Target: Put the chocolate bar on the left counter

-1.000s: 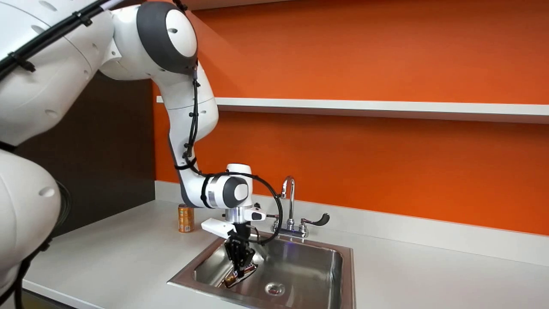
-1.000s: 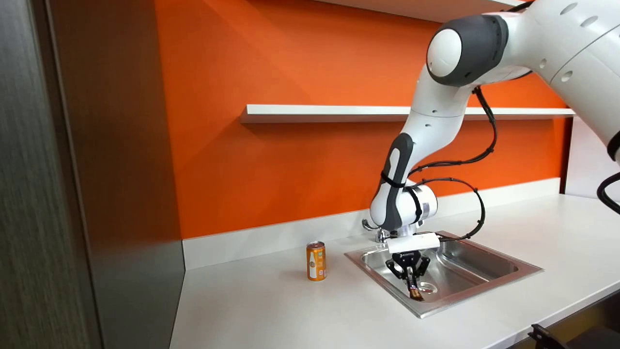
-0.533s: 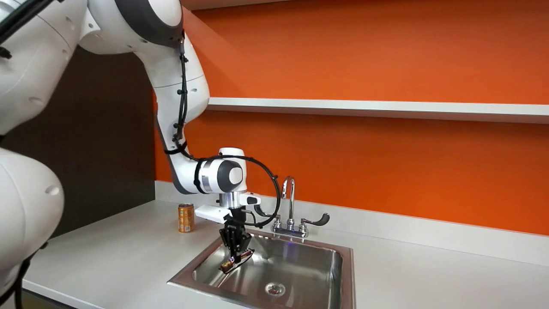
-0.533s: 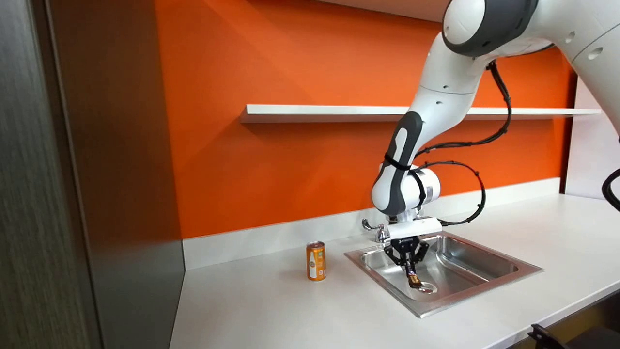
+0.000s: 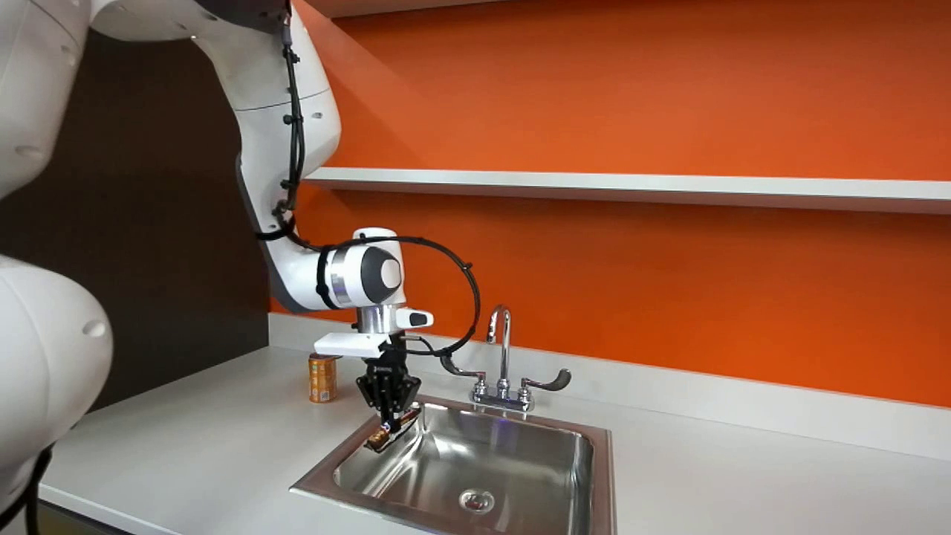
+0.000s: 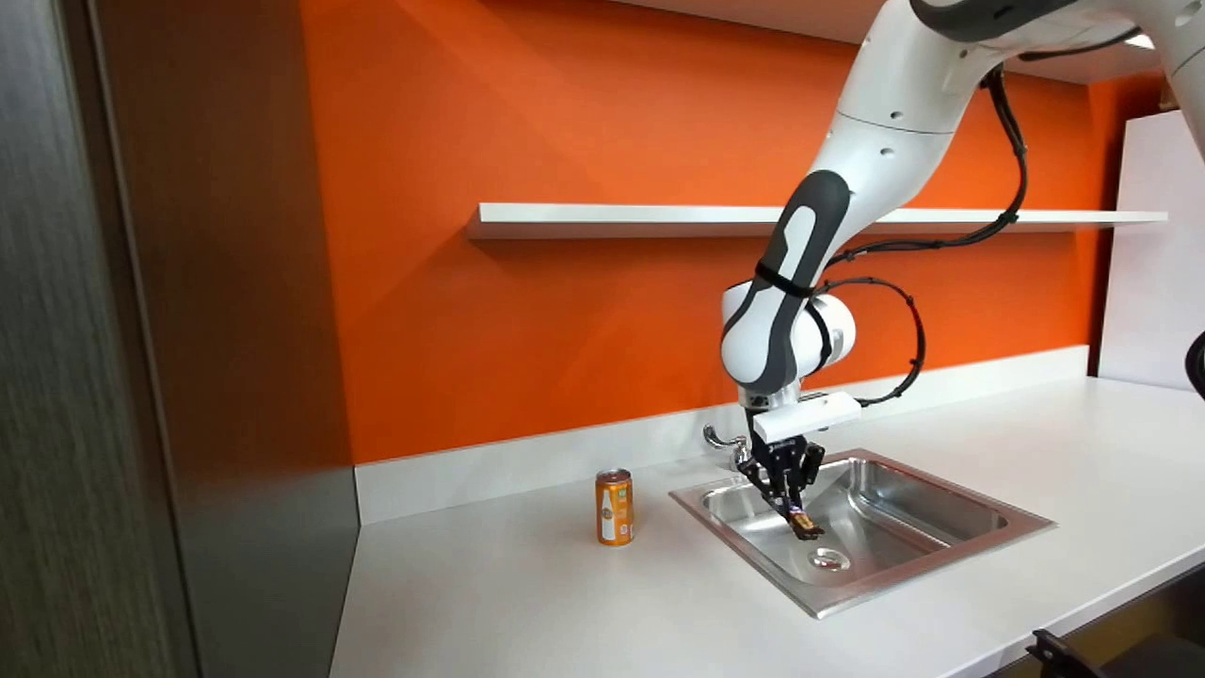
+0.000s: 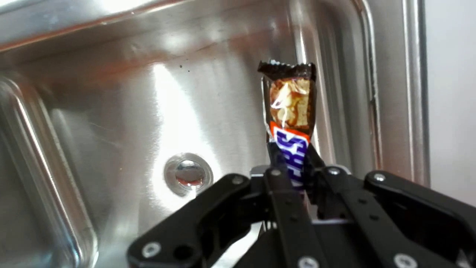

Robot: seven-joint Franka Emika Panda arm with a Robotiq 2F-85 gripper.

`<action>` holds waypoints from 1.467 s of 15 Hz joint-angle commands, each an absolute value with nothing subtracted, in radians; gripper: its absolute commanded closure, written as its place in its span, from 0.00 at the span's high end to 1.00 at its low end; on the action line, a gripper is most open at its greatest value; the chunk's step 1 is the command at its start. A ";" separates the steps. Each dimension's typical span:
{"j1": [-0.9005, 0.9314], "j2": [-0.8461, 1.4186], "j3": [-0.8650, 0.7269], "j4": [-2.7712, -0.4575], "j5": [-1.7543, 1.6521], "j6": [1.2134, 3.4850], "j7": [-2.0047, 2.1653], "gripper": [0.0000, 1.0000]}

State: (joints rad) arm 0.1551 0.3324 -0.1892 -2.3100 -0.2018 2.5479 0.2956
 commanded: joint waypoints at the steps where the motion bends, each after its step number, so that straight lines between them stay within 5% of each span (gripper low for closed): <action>1: 0.148 0.260 -0.125 -2.340 -0.266 2.478 0.206 0.04; 15: 0.205 0.362 0.071 -2.304 -0.373 2.461 -0.064 0.04; 16: 0.208 0.365 0.070 -2.307 -0.377 2.463 -0.067 0.42; 17: 0.210 0.365 0.066 -2.312 -0.386 2.467 -0.066 0.43; 22: 0.193 0.319 0.055 -2.352 -0.379 2.496 -0.048 0.80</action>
